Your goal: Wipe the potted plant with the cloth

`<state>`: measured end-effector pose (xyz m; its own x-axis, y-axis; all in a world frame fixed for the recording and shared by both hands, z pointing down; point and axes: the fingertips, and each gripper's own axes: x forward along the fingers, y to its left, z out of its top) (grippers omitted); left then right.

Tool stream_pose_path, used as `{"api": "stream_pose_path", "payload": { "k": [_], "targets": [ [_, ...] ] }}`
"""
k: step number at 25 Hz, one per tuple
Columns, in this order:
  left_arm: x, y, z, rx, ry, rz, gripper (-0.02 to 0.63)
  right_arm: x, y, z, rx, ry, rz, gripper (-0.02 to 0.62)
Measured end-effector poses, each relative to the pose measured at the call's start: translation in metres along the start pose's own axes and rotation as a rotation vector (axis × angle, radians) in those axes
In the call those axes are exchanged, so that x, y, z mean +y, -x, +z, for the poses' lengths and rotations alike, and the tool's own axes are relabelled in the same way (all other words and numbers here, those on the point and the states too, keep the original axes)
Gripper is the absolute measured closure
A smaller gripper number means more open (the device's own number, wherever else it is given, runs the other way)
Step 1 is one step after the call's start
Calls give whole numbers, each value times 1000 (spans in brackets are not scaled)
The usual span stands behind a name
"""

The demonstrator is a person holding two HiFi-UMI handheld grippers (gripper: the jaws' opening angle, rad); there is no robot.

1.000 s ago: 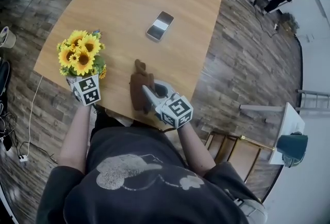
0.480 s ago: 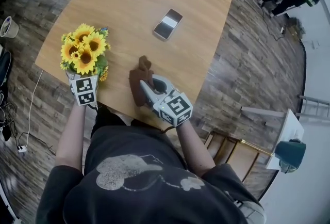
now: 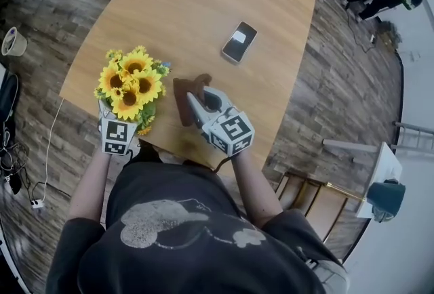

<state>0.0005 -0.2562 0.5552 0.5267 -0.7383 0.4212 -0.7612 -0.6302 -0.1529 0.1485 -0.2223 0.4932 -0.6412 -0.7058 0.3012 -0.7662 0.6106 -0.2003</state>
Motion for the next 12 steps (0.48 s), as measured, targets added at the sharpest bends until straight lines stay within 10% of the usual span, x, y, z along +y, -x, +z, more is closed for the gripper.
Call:
{"api": "stream_pose_path", "payload": {
  "k": [12],
  "targets": [
    [1, 15, -8, -63, -167, -373, -3, -26, -86, 20, 12, 11, -171, 552]
  ]
}}
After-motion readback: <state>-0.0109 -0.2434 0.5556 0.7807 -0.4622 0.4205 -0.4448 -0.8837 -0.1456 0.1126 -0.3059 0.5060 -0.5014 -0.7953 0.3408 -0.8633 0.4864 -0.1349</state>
